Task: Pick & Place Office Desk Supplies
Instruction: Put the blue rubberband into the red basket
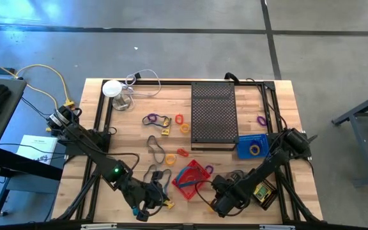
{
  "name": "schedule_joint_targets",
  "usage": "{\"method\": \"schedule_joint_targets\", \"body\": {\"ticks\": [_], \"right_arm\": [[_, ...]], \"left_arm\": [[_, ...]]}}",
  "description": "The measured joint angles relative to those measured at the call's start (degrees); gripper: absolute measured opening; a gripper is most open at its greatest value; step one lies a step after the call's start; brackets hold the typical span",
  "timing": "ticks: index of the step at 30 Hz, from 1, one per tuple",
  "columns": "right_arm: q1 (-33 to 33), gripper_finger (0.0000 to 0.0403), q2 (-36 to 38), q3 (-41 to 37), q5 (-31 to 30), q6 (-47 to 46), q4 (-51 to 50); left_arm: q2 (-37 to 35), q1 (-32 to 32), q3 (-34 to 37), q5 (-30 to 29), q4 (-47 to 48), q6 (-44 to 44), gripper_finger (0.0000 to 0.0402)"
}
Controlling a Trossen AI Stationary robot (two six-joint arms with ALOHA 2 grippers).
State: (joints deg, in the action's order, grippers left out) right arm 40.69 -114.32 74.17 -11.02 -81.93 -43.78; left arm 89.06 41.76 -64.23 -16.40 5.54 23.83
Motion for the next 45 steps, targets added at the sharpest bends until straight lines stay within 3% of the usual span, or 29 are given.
{"method": "schedule_joint_targets", "body": {"ticks": [8, 16, 24, 30, 36, 45], "right_arm": [[-0.35, 0.0011, -0.04, -0.06, 0.24, 1.53, -1.81], [-0.11, 0.0003, 2.4, -0.03, -2.28, 4.71, -3.52], [3.55, 0.0003, 6.19, 7.61, -9.87, 10.79, -3.93], [5.74, 0.0003, 6.5, 14.97, -23.83, 30.2, 8.71], [5.4, 0.0003, 6.49, 15.26, -23.26, 51.51, 26.75], [1.45, 0.0003, 6.43, 15.26, -30.68, 59.21, 29.25]], "left_arm": [[0.0, -0.05, 0.0, 0.0, 0.22, -0.86, 0.0086], [0.0, -0.37, 0.0, 0.03, 0.07, -2.82, 0.0086], [0.0, -0.38, 0.02, -1.55, -0.14, -4.93, 0.0086], [0.0, -0.88, 0.07, -5.77, -5.09, -10.02, 0.0086], [0.0, -1.93, 0.17, -6.02, -6.55, -10.56, 0.0086], [1.47, -1.53, 0.7, -5.91, -7.05, -10.56, 0.0086]]}}
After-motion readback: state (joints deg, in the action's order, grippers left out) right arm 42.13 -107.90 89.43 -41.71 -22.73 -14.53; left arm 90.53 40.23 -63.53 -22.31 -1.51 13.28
